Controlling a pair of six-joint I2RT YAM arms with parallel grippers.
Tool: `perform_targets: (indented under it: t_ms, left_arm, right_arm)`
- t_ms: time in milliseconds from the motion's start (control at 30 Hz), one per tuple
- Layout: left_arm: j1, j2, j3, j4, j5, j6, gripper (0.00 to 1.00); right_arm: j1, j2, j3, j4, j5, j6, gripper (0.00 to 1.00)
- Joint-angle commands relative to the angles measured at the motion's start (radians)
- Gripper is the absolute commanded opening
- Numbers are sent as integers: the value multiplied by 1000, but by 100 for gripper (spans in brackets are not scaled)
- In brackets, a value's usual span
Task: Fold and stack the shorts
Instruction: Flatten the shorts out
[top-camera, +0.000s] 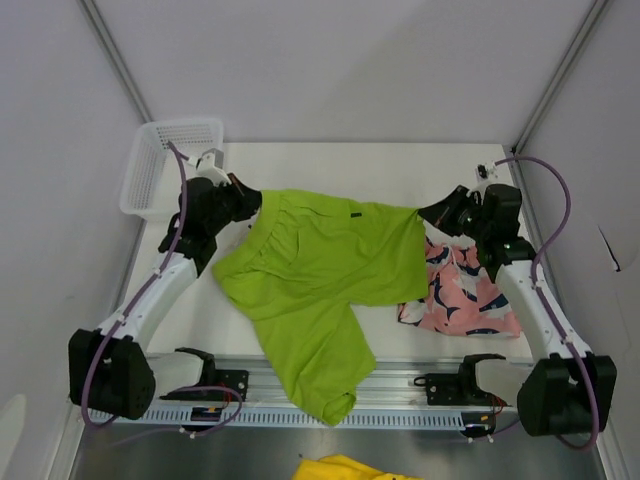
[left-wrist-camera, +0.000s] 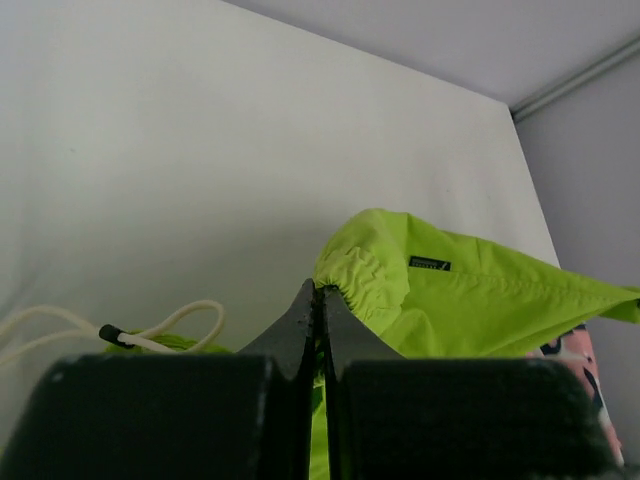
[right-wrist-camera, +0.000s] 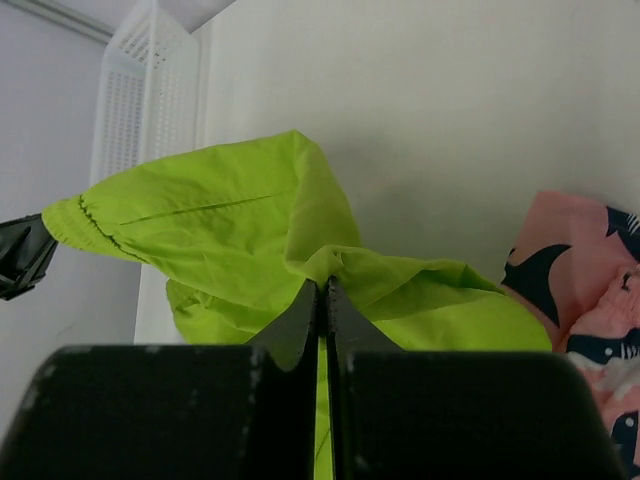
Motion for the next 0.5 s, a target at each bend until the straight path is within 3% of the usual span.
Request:
perform_targets:
  t_ms: [0, 267, 467]
  left_arm:
    - [30, 87, 9, 225, -94, -26, 0]
    - [71, 393, 196, 280, -84, -49, 0]
    - [148, 635, 362, 273, -27, -110, 0]
  right_arm:
    - [-28, 105, -15, 237, 44, 24, 0]
    - [-52, 407, 97, 357, 54, 28, 0]
    - [-91, 692, 320, 403, 66, 70, 0]
